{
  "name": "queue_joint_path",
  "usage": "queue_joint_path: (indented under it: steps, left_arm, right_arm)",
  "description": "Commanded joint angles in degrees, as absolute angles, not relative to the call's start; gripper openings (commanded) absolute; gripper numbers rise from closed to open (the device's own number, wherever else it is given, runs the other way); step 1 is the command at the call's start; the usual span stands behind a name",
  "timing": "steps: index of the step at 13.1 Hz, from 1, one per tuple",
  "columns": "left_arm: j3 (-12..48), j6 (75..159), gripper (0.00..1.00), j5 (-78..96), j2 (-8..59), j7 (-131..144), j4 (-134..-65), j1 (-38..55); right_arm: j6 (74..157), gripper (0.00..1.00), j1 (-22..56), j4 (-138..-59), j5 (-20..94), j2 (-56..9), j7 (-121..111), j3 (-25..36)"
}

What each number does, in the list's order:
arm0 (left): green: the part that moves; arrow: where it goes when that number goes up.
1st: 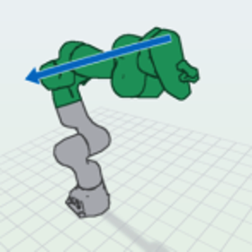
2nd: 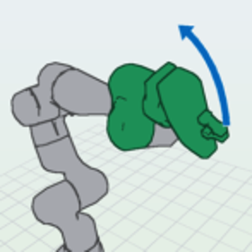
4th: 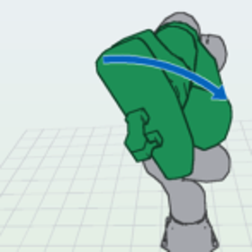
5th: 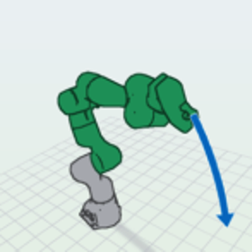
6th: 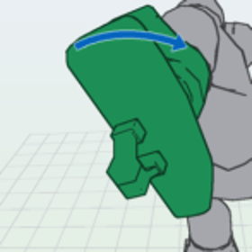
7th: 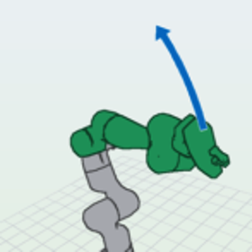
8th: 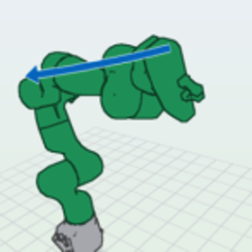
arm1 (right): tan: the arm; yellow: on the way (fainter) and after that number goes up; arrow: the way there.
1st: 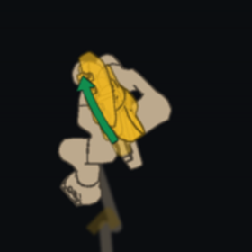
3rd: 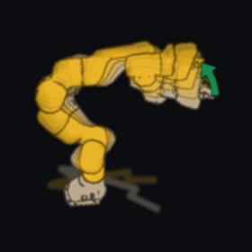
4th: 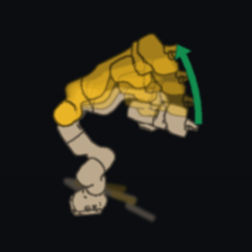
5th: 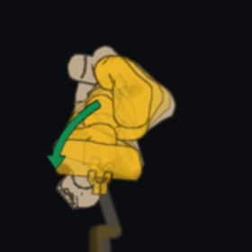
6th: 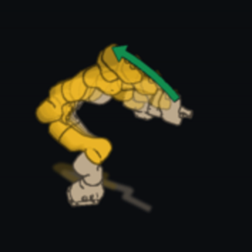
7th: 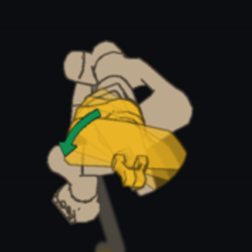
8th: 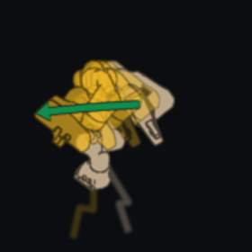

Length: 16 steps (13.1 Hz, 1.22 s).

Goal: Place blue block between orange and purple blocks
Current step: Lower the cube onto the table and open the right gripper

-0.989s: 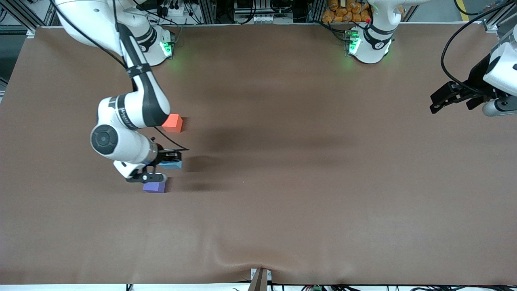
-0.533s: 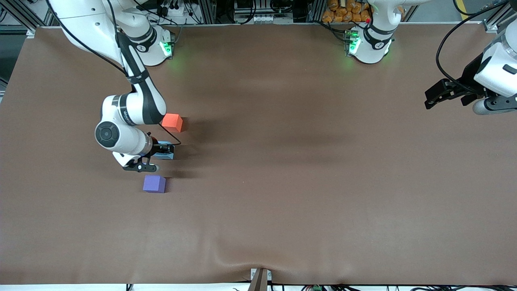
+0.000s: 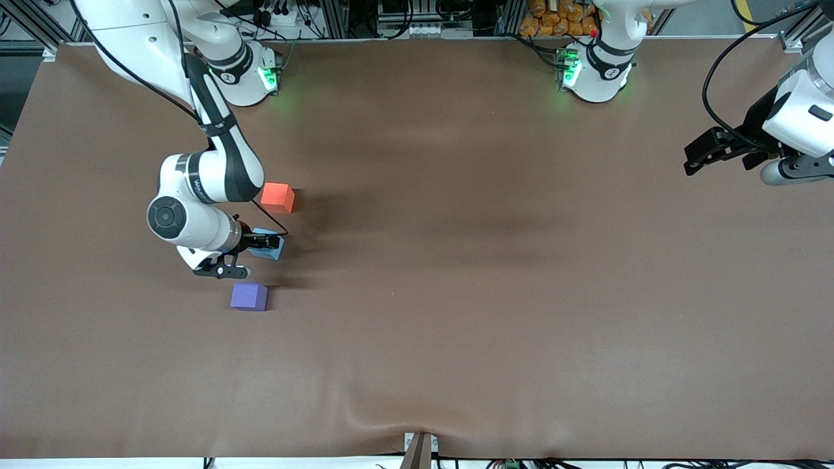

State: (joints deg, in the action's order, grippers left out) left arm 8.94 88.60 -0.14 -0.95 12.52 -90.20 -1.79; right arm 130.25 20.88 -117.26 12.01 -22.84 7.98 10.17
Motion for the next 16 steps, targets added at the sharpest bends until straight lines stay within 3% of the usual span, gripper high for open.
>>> queue_joint_path:
  steps: [1, 4, 7, 9, 11, 13, 16]
  left_arm:
    - [9.3, 88.2, 1.0, 0.9, -2.3, 11.4, -91.3, -2.4]
    - [9.3, 88.2, 1.0, 0.9, -2.3, 11.4, -91.3, -2.4]
    - [9.2, 88.2, 1.0, 0.9, -2.3, 11.7, -91.2, -2.4]
    - [9.2, 88.2, 1.0, 1.0, -2.5, 11.7, -91.1, -2.5]
    - [9.2, 88.2, 1.0, 1.0, -2.6, 11.8, -91.1, -2.5]
    - [9.2, 88.2, 1.0, 1.0, -3.1, 11.8, -91.1, -2.7]
    - [9.1, 88.0, 1.0, 0.9, -3.3, 11.5, -91.1, -2.8]
  right_arm:
    - [124.1, 1.0, 17.4, -112.7, 11.1, -19.6, 7.9, 9.7]
    - [116.6, 1.0, 15.2, -102.4, 10.6, -18.0, 4.9, 13.6]
    - [113.7, 1.0, 14.0, -101.2, 10.6, -10.9, -2.1, 17.4]
    - [106.9, 1.0, 13.9, -100.9, 7.5, -5.4, -2.2, 19.2]
    - [101.9, 1.0, 13.5, -99.2, 3.4, -0.7, -1.9, 19.2]
    - [94.5, 1.0, 12.0, -92.4, 3.0, -0.4, -1.8, 19.0]
    - [90.1, 1.0, 5.9, -90.4, 3.1, 1.5, -1.7, 13.9]
